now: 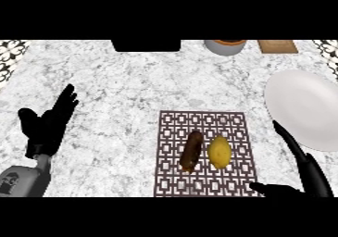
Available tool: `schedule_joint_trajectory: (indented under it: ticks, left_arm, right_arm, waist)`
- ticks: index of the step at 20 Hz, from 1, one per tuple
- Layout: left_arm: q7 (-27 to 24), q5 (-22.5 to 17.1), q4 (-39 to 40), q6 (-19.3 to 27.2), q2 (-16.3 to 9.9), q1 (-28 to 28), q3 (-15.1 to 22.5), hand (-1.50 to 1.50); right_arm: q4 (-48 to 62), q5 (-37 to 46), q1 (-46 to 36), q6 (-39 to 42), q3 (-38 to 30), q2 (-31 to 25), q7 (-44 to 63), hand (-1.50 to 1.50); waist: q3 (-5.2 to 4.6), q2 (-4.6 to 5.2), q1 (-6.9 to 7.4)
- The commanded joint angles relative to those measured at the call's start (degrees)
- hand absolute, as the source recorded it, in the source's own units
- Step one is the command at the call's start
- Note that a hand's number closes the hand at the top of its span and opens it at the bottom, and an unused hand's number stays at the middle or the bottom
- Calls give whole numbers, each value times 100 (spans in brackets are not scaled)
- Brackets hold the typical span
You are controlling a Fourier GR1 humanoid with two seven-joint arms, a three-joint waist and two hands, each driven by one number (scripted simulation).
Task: Pick the lemon from the placemat and place it in the plate
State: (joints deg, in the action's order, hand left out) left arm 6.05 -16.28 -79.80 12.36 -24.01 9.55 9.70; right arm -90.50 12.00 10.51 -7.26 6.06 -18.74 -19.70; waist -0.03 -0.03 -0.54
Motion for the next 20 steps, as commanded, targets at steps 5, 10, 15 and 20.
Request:
schedule_joint_trajectory:
  ticks: [5,10,15,20]
  left_arm:
    - [-30,5,-80,-414,-67,-211,-351,0]
    - [355,244,-355,-188,181,-221,-181,0]
    - [-65,313,257,-415,302,109,-390,0]
    - [254,538,-12,-237,525,134,-292,0]
  right_arm:
    - [-727,772,68,393,481,-164,1441,-150]
    - [-527,1499,-561,524,991,133,2475,-150]
    - [-680,2089,-697,859,1108,-65,3230,-150]
    - [-693,2202,-1087,1584,1158,-93,3861,-150]
  waist:
    - [0,-2,61]
    - [2,4,84]
    - [-1,7,45]
    - [1,3,57]
